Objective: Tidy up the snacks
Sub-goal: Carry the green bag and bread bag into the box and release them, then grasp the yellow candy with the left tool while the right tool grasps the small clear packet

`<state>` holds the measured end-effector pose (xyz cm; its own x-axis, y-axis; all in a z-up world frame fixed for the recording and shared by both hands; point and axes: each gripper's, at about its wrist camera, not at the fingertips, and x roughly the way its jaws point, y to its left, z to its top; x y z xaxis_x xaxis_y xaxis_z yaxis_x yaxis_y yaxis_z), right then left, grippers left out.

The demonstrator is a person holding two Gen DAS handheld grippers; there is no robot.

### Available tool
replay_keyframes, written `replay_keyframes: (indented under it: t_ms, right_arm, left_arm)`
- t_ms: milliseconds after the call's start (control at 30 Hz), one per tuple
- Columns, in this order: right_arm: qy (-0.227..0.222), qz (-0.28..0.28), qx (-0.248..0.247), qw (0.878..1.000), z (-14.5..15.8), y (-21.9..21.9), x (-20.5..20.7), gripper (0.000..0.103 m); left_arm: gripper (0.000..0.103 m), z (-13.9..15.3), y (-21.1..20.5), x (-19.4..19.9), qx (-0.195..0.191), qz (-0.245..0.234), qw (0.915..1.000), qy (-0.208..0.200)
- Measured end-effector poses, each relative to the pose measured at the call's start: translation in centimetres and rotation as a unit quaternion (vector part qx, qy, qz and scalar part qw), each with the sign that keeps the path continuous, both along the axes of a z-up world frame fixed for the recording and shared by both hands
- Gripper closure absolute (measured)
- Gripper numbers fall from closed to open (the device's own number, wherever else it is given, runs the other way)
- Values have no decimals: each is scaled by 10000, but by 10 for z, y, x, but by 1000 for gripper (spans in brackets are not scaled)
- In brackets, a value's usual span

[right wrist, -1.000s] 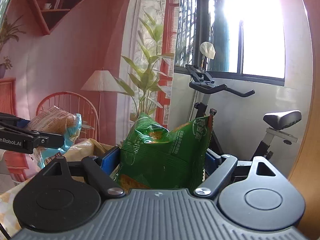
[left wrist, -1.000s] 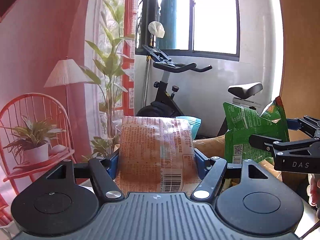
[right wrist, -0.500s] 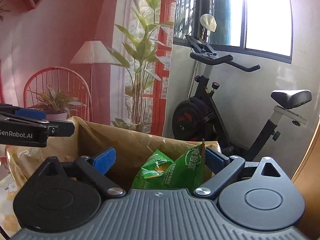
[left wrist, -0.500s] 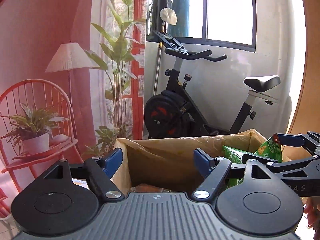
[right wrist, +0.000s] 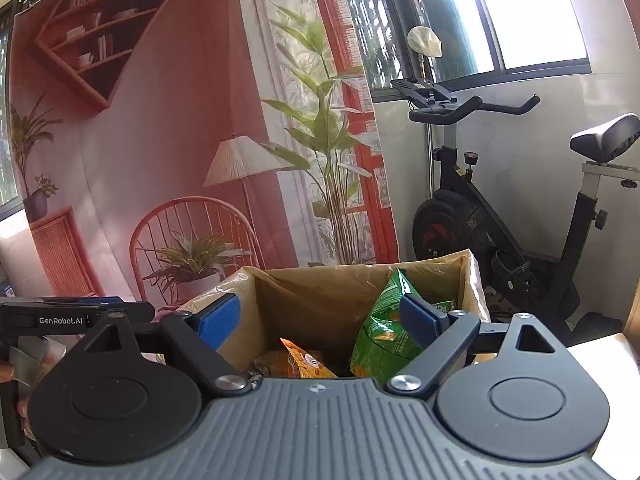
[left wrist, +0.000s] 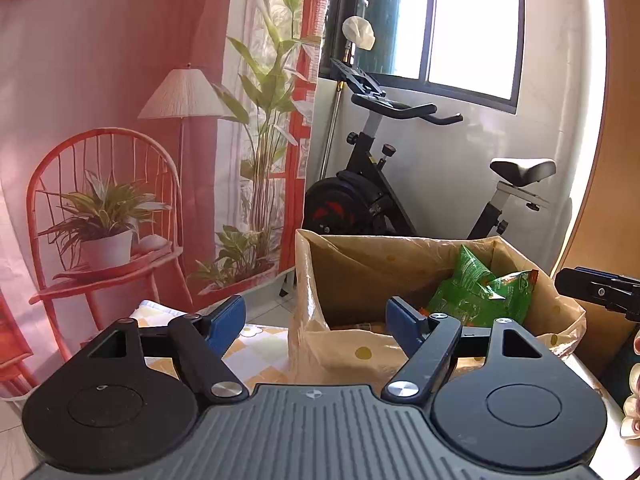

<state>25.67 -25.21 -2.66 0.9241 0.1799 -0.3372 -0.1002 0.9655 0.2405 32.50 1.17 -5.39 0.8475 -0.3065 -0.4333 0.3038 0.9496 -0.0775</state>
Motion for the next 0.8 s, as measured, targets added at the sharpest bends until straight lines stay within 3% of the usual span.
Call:
replay_keyframes:
  t_ms: [267, 567, 700, 800]
  right_arm:
    - [215, 101, -55, 9997, -30, 27, -44, 16]
    - [1246, -66, 193, 9920, -101, 32, -66, 27]
    - [1752, -317, -185, 9839, -136, 20, -59, 54]
    - [2033, -456, -288, 9776, -157, 7, -49, 67]
  left_arm:
    - [24, -36, 26, -41, 157, -51, 9991, 384]
    - [25, -82, 53, -52, 179, 118, 9958, 892]
    - [28, -96, 54, -53, 184, 132, 9950, 968]
    - [29, -106, 50, -50, 229, 156, 9946, 1000]
